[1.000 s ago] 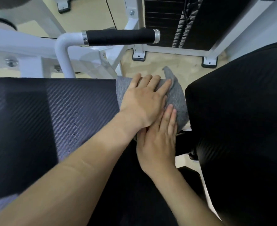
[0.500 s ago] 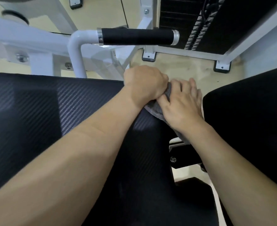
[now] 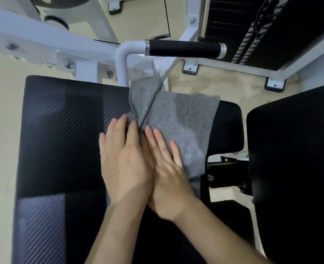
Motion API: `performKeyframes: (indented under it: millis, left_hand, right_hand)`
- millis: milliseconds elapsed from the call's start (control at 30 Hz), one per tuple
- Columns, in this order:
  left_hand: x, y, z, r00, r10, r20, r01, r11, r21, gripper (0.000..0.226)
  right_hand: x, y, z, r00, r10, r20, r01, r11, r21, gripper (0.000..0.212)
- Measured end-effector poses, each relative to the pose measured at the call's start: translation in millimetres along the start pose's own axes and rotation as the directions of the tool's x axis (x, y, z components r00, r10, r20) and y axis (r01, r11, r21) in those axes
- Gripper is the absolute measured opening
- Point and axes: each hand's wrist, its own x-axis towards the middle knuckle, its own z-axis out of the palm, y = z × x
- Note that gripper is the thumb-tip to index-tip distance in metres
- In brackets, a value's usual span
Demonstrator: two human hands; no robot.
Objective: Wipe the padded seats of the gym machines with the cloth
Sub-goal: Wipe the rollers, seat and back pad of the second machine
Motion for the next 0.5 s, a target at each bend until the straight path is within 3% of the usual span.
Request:
performKeyframes:
  millis: [100,167,233,333,500]
  left_hand:
    - [-24.9,3.2,-12.5,0.990,0.138,-0.033,-0.142,0.974,-0.175,0.047]
    - [-19.6,7.2,-9.1,0.960,0.279,0.008,-0.268,0.928,-0.258,0.047]
    - [-2.6,14.9,4.4,0.945,0.304,0.117,-0.271,0.934,-0.233,0.049]
    - [25.2,24.9,28.8,0.936,0.309,0.168,-0.305,0.951,-0.050,0.051]
    - [89.0,51.5,44.1,0.934,0.288,0.210,-0.318,0.939,0.128,0.045]
  right_hand:
    - [-28.4,-8.0,0.4,1.000,0.025,-0.019,-0.017,0.943,0.334,0.067]
    - [-30.1,5.2,-5.4,0.969,0.080,-0.235,0.036,0.891,0.452,0.051]
    - [-17.6,22.9,-12.2,0.915,0.217,-0.341,-0.109,0.944,0.311,0.045]
    - [12.6,40.1,-16.4,0.921,0.325,-0.216,-0.324,0.945,0.039,0.059]
    - [65.6,75.1,-37.5,0.910,0.361,-0.205,-0.395,0.904,-0.162,0.064]
